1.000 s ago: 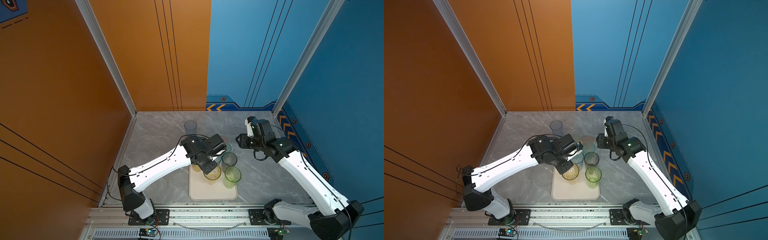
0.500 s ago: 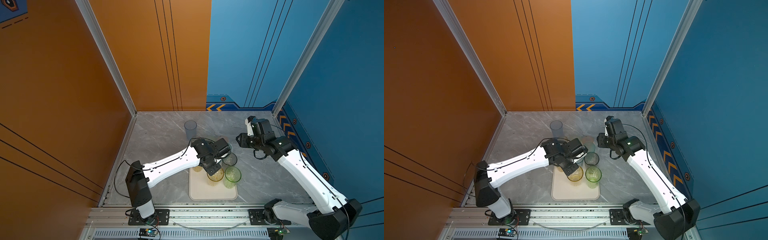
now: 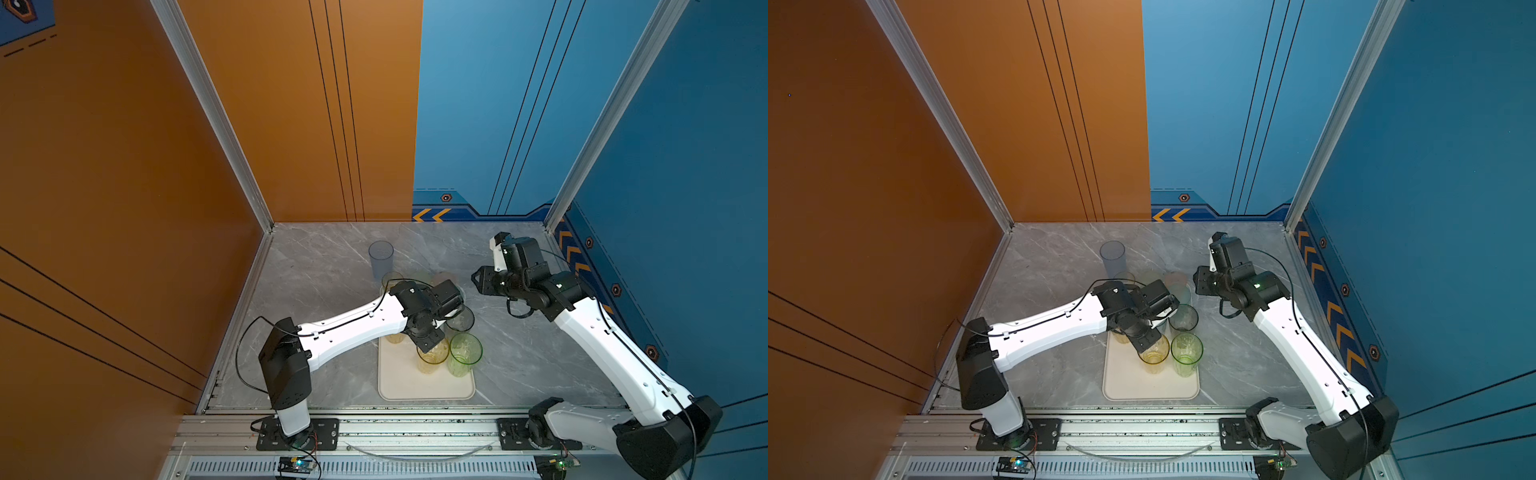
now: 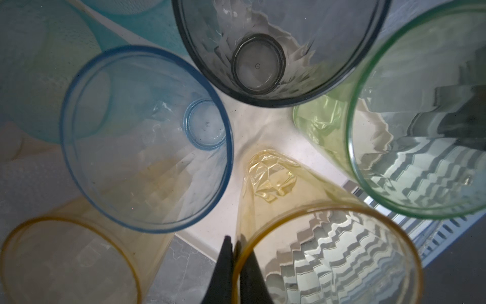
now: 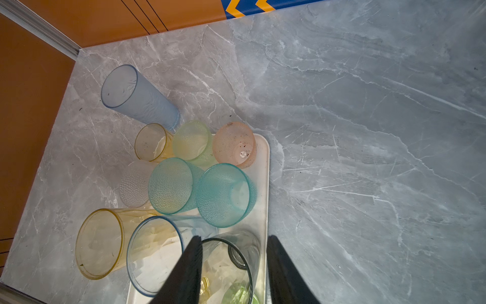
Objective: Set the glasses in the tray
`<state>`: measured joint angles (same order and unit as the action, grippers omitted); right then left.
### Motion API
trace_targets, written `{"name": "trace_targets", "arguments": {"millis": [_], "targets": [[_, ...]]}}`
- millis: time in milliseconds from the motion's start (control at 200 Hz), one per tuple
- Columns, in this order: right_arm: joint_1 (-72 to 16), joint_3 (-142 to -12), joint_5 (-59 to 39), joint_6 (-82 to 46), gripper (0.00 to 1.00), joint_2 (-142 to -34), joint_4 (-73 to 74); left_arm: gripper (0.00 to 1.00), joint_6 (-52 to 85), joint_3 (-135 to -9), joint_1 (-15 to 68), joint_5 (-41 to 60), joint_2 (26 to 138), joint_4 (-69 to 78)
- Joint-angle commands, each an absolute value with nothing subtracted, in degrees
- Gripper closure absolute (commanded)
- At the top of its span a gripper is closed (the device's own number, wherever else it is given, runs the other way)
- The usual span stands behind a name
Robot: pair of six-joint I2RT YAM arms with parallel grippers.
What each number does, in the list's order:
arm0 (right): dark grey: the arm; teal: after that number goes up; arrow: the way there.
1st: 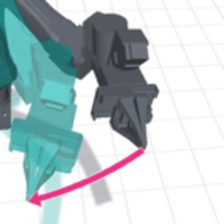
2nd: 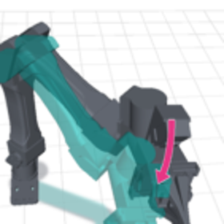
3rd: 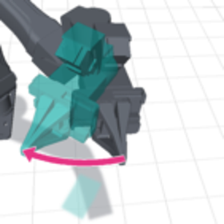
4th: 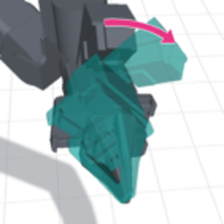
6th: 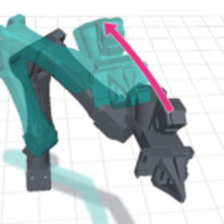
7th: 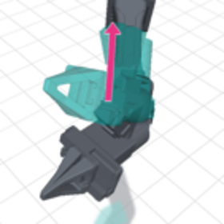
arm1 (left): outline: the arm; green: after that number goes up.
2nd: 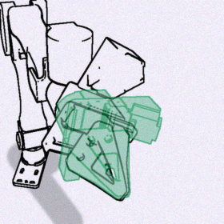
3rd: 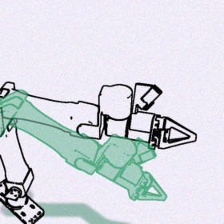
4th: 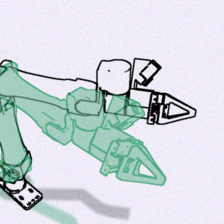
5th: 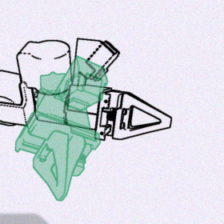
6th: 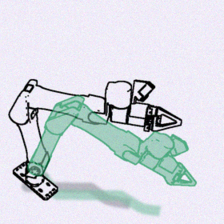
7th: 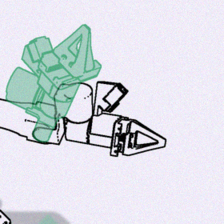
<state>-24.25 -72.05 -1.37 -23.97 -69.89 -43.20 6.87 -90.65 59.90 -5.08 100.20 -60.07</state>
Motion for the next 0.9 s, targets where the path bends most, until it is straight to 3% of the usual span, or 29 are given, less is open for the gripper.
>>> {"name": "trace_targets", "arguments": {"millis": [0,896], "targets": [[-23.8,-73.0,-2.0,-23.4,0.6,-70.6,-42.5,1.0,6.4,-89.9,59.2,-4.2,100.5,-59.6],[-23.5,-72.9,-2.3,-23.4,0.6,-71.8,-42.5,1.0,6.1,-87.9,58.2,-2.6,102.4,-57.9]]}}
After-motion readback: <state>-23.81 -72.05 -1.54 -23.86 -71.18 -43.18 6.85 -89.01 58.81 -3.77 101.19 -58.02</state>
